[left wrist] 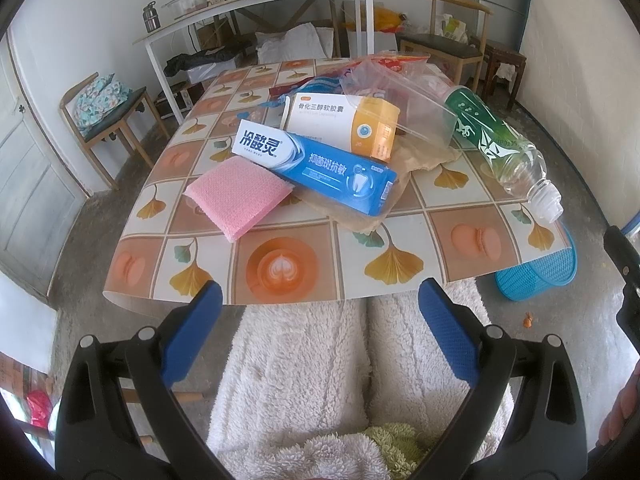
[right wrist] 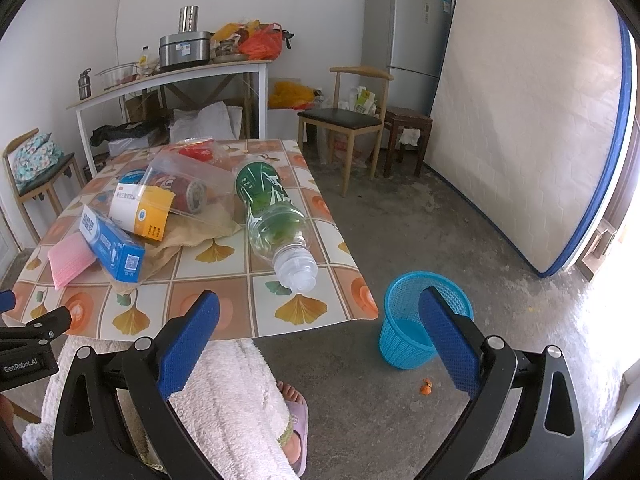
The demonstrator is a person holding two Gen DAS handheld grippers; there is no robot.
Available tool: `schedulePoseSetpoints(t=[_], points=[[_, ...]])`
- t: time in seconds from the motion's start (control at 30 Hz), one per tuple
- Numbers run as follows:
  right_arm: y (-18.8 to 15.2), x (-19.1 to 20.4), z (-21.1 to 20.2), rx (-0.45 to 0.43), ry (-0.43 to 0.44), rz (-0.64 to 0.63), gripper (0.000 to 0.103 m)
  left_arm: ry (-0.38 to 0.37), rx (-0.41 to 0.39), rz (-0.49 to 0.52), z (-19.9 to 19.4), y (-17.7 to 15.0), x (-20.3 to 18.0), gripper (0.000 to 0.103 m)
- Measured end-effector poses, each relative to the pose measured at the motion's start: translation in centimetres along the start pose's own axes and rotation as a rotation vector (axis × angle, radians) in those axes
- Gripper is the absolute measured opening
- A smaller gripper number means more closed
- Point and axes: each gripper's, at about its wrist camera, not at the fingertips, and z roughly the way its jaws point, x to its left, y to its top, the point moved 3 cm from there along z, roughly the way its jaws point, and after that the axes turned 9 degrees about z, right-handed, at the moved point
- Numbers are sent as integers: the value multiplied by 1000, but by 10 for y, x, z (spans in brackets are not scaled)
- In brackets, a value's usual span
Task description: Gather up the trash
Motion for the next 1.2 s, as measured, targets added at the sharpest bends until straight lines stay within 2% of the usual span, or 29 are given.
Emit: schedulePoseSetpoints(t=[1.2], points=[[0, 0, 1, -2, 6, 5, 97, 0, 6, -3, 1, -1, 2, 95]])
